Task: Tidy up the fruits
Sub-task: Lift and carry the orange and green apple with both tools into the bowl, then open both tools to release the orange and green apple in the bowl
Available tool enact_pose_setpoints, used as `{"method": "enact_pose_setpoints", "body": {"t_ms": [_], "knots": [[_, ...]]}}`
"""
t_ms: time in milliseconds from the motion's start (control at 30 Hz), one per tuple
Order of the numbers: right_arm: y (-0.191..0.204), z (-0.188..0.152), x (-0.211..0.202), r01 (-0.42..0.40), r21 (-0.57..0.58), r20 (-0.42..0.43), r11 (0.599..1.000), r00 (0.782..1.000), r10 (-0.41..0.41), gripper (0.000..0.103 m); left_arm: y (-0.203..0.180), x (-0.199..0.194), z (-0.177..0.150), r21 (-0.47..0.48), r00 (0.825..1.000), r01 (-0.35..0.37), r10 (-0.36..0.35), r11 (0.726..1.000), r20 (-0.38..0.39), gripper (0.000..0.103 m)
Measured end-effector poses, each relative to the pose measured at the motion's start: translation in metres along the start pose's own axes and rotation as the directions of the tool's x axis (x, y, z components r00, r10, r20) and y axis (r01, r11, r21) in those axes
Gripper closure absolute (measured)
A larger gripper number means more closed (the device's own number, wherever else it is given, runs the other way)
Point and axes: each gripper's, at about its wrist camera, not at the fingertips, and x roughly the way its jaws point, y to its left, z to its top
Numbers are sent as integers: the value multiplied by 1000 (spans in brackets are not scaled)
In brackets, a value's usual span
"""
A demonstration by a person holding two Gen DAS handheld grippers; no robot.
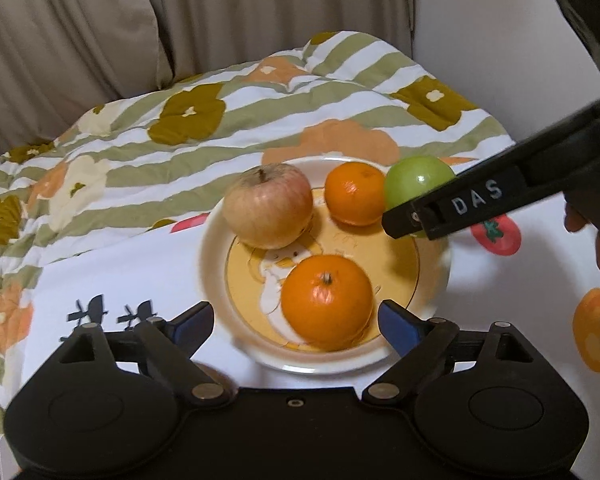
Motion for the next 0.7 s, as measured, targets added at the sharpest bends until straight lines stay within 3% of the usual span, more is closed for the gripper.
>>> {"method": "enact_pose_setpoints", "body": {"t_ms": [567, 600, 700], "knots": [[0, -4, 25, -75, 31, -8, 997, 997, 76, 30, 10, -15, -15, -85, 999, -37, 35, 996, -32, 10], [-1, -4, 23, -80, 28, 10, 996, 997, 80, 27, 11, -16, -16, -88, 999, -38, 35, 995, -32, 10], [4, -3, 15, -77, -13, 44, 997, 996, 77, 7, 12, -17, -18, -102, 999, -34, 31, 994, -34, 10]]}}
